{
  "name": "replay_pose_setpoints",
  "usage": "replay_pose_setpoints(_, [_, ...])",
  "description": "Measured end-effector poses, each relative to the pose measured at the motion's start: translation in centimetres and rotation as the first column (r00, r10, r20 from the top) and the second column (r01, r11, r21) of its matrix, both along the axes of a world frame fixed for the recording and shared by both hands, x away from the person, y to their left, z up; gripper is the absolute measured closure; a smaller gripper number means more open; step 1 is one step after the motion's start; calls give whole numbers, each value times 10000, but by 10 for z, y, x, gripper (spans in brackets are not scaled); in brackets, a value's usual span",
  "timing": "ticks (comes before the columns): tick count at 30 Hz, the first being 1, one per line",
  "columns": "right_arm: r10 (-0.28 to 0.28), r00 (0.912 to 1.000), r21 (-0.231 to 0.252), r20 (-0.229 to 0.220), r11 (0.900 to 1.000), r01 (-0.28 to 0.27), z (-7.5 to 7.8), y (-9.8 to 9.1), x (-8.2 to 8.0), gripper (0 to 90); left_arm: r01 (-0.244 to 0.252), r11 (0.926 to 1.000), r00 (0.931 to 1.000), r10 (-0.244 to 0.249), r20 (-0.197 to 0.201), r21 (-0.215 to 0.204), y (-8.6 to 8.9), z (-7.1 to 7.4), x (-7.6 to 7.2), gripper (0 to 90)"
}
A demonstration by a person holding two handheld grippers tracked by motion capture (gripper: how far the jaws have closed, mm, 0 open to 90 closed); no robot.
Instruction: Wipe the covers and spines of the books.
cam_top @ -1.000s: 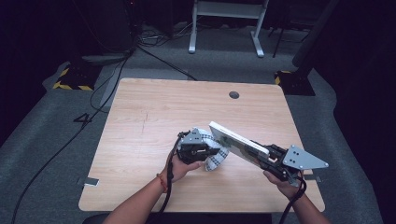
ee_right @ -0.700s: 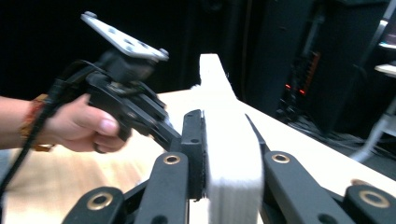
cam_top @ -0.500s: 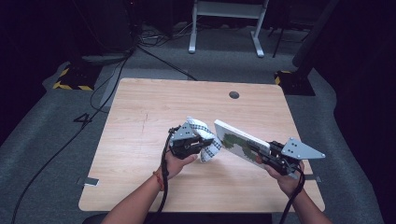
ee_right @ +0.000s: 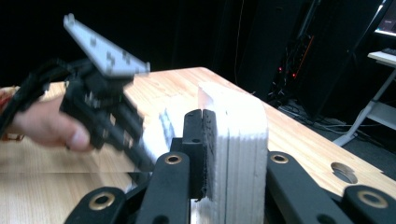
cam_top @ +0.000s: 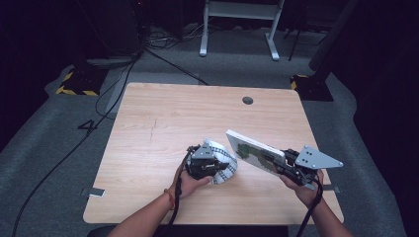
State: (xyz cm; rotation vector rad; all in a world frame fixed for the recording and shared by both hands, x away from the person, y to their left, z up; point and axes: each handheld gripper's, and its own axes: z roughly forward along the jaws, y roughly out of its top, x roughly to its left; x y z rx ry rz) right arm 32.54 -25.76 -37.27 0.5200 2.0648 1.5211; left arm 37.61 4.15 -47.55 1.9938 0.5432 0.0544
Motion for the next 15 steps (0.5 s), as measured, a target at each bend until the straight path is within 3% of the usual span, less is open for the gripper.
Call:
replay_pose_setpoints(5, [-14, 9999, 347, 112, 9994, 10, 3, 0, -1, 786, 17, 9999, 9996, -21, -286, -123, -17, -10, 0, 818])
replay_pose_setpoints(7, [7, 9999, 531, 144, 9986, -15, 4, -1, -2, 786, -94, 9990, 9990, 74, -452, -447, -21, -13, 1, 819])
replay_pose_setpoints(8, [-33, 9999, 635, 133, 9980, 24, 4, -2, -2, 786, -154, 9967, 9985, 111, -535, -801, -21, -13, 2, 819])
replay_pose_setpoints(10, [-44, 9999, 752, 131, 9972, 34, 5, -3, -2, 786, -123, 9947, 9985, 67, -548, -1025, -20, -12, 3, 819])
replay_pose_setpoints(11, [1, 10000, 1086, 65, 9941, -8, 5, -5, -2, 786, -201, 9935, 9987, 147, -494, -1121, -20, -11, 3, 820])
replay_pose_setpoints(13, [12, 10000, 1338, -13, 9910, -10, 5, -6, -2, 786, -307, 9859, 9991, 254, -338, -1644, -18, -6, 3, 819])
replay_pose_setpoints(15, [81, 10000, 1520, -45, 9884, -74, 5, -5, -2, 785, -428, 9820, 9989, 383, -278, -1839, -17, -4, 4, 819])
